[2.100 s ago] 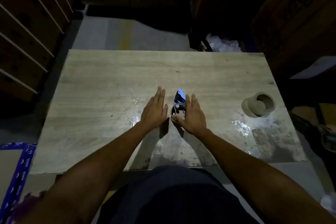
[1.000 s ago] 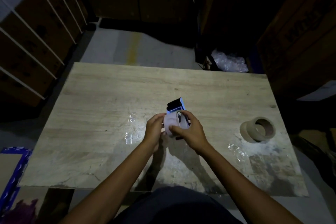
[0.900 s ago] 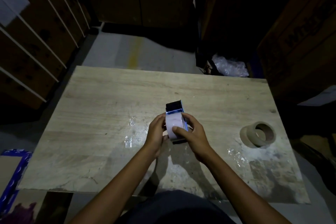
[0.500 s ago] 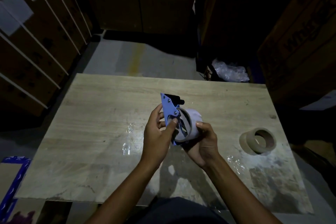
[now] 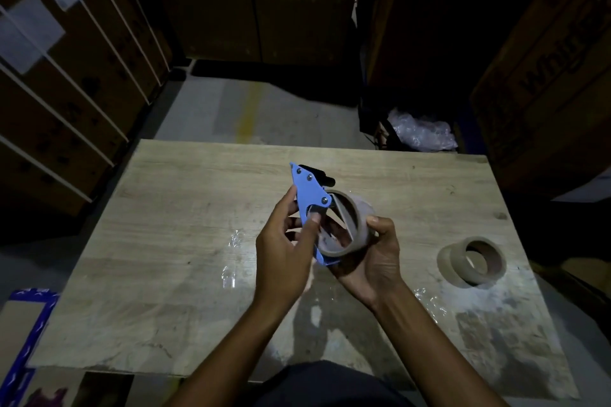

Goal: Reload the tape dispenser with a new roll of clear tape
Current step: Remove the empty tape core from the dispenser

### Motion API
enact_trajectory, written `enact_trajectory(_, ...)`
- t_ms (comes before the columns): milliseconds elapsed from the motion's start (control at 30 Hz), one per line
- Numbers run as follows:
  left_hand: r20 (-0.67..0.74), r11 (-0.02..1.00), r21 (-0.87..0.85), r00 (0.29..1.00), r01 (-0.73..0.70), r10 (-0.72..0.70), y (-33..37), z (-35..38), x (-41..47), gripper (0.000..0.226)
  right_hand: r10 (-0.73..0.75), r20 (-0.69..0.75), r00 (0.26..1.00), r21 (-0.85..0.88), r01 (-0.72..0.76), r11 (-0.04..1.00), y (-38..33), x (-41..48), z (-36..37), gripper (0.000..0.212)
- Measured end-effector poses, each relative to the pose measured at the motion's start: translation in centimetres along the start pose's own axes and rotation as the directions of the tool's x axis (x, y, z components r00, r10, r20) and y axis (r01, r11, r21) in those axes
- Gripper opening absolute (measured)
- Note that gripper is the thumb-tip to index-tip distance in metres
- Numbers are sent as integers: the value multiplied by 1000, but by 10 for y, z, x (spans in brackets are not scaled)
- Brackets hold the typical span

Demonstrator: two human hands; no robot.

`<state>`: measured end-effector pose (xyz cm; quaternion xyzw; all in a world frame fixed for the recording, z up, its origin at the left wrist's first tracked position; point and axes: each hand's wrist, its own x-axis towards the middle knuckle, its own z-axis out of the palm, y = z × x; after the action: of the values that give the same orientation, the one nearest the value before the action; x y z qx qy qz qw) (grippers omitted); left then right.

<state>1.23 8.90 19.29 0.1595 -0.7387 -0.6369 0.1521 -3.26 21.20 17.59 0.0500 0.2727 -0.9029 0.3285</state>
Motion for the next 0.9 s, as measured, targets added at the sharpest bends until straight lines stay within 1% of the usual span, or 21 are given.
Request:
enact_trajectory(67, 15, 991, -123, 999, 53, -52, -1, -3, 6, 32, -27, -66, 997, -130, 18, 991, -2, -2, 0, 82)
enact_trajectory(100, 24, 983, -165, 997, 80, -77, -3, -5, 9, 29, -55, -95, 994, -208, 34, 977, -3, -3, 0, 83)
enact_trajectory(167, 57, 964, -220, 989, 148, -139, -4, -7, 14, 27, -146, -112, 983, -413, 88, 907, -3, -4, 2, 75)
enact_trajectory(200, 76, 955, -238, 983, 180, -167, -3, -7, 16, 27, -204, -98, 974, -525, 124, 842, -3, -4, 4, 72)
enact_trajectory(267, 113, 944, -235, 971, 231, -209, -4, -7, 17, 29, -312, -53, 949, -734, 175, 656, -1, -6, 5, 69)
enact_trajectory(333, 139, 935, -222, 958, 276, -250, -6, -7, 18, 35, -416, -8, 909, -892, 182, 413, 4, -8, 7, 72)
enact_trajectory(367, 148, 929, -222, 952, 297, -269, -7, -8, 18, 37, -460, 17, 888, -940, 171, 294, 7, -9, 8, 76)
enact_trajectory(433, 173, 918, -228, 942, 323, -288, -8, -8, 17, 33, -517, 59, 854, -986, 132, 105, 12, -10, 9, 90)
enact_trajectory(500, 217, 906, -242, 929, 348, -299, -6, -6, 16, 26, -542, 92, 835, -996, 65, -68, 15, -10, 9, 103)
enact_trajectory(567, 263, 886, -251, 908, 391, -326, -7, -2, 15, 36, -563, 126, 817, -979, 12, -201, 18, -11, 9, 110)
enact_trajectory(600, 273, 879, -256, 903, 402, -333, -8, 0, 14, 40, -578, 144, 804, -970, -3, -245, 20, -12, 9, 111)
enact_trajectory(634, 278, 877, -266, 903, 400, -328, -9, 1, 14, 40, -593, 165, 788, -959, -11, -282, 22, -13, 9, 110)
enact_trajectory(734, 316, 847, -334, 896, 413, -312, -15, 2, 16, 32, -627, 230, 744, -920, -43, -389, 25, -16, 12, 106)
enact_trajectory(834, 389, 784, -409, 866, 467, -313, -20, 1, 19, 34, -644, 271, 715, -888, -72, -454, 29, -20, 12, 106)
enact_trajectory(900, 434, 736, -459, 849, 497, -302, -26, 0, 20, 30, -655, 306, 691, -873, -72, -483, 34, -23, 12, 105)
